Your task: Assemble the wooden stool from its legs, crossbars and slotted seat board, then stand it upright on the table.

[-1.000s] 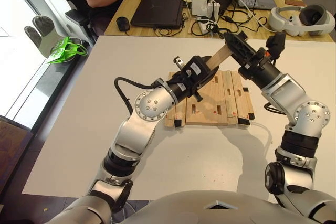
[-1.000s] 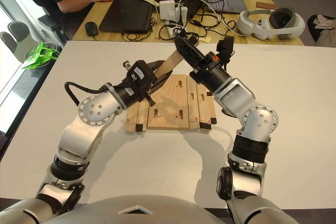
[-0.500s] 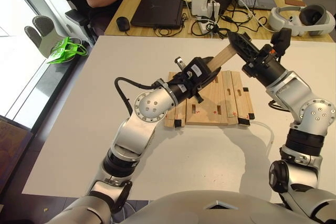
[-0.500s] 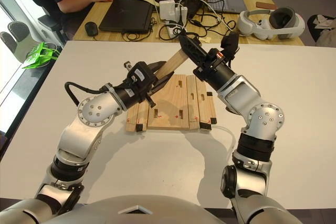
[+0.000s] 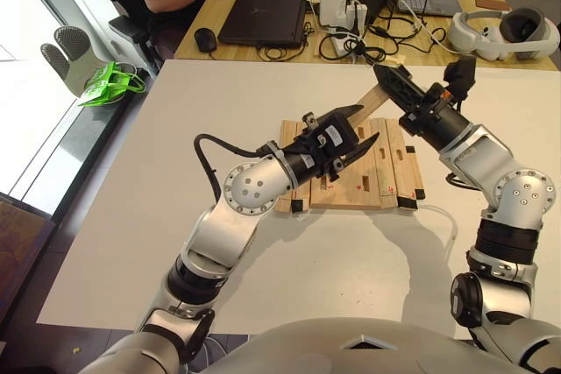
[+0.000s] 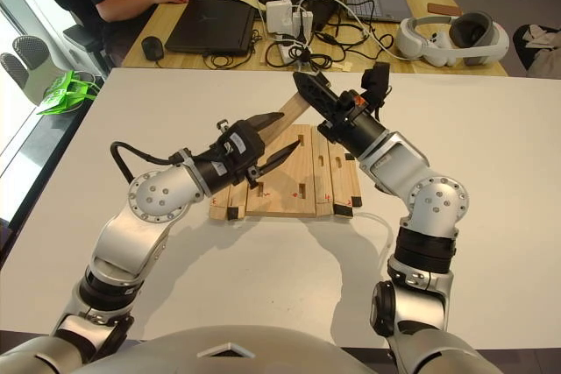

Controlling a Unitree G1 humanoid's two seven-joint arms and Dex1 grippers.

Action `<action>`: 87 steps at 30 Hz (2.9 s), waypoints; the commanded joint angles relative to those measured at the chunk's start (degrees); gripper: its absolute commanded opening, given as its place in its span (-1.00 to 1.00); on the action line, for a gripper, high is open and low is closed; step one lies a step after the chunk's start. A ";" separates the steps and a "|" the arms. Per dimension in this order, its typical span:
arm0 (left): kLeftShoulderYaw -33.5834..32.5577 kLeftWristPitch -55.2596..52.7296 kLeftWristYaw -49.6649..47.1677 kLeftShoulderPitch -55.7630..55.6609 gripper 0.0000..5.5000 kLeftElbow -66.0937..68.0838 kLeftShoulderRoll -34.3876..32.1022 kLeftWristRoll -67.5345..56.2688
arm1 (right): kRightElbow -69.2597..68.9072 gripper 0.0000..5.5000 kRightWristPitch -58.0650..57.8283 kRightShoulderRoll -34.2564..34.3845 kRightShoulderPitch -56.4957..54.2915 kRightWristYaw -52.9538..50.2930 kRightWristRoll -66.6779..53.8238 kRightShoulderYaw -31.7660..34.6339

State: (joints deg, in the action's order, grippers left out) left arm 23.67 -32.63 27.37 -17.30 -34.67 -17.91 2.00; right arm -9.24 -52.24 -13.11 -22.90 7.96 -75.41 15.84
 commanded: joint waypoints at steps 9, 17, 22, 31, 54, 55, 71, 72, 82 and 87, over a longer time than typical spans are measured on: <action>-6.58 -6.08 -8.09 2.35 -0.15 -2.07 5.98 -0.98 | -3.44 -0.86 6.59 -4.36 5.22 -16.64 15.90 7.42; -10.50 -16.65 -24.75 5.97 -0.15 -3.50 26.29 -4.38 | -7.03 -0.86 15.35 -7.43 11.82 -7.27 25.66 8.48; -12.75 -17.35 -29.41 4.91 -0.15 -2.57 27.91 -7.66 | -2.50 -0.86 14.08 -6.27 9.31 -4.25 21.49 9.86; -11.54 -15.11 -34.47 4.30 -0.15 -0.99 27.16 -10.62 | -2.44 -0.86 14.05 -0.96 10.33 -10.30 26.02 5.48; -13.43 -4.61 -42.08 1.62 -0.15 4.73 26.74 -11.33 | 24.83 -0.86 30.22 1.51 -7.42 6.00 48.00 -5.88; -13.89 -3.96 -41.91 0.70 -0.15 5.78 26.32 -11.49 | 26.01 -0.86 31.29 1.49 -8.15 5.92 49.27 -6.23; -25.88 -0.23 -36.91 -13.17 -0.15 14.80 20.60 -11.66 | 15.26 -0.86 31.94 -4.15 -3.51 7.33 52.96 -2.62; -25.86 -0.08 -36.49 -14.70 -0.15 16.00 20.68 -11.80 | 13.54 -0.86 32.05 -4.15 -1.35 7.06 52.91 -1.92; -23.52 -4.03 -33.02 -11.44 -0.15 13.22 20.66 -11.89 | 14.71 -0.86 41.98 -0.58 11.13 6.32 53.23 2.87; -21.55 -4.89 -34.72 -10.18 -0.15 11.77 23.61 -11.16 | 16.76 -0.86 41.22 -0.37 10.74 9.96 49.76 3.48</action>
State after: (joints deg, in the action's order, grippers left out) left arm 0.80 -36.60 -6.69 -27.87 -21.95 4.53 -9.50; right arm 6.85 -10.48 -13.65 -11.49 16.88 -23.85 18.57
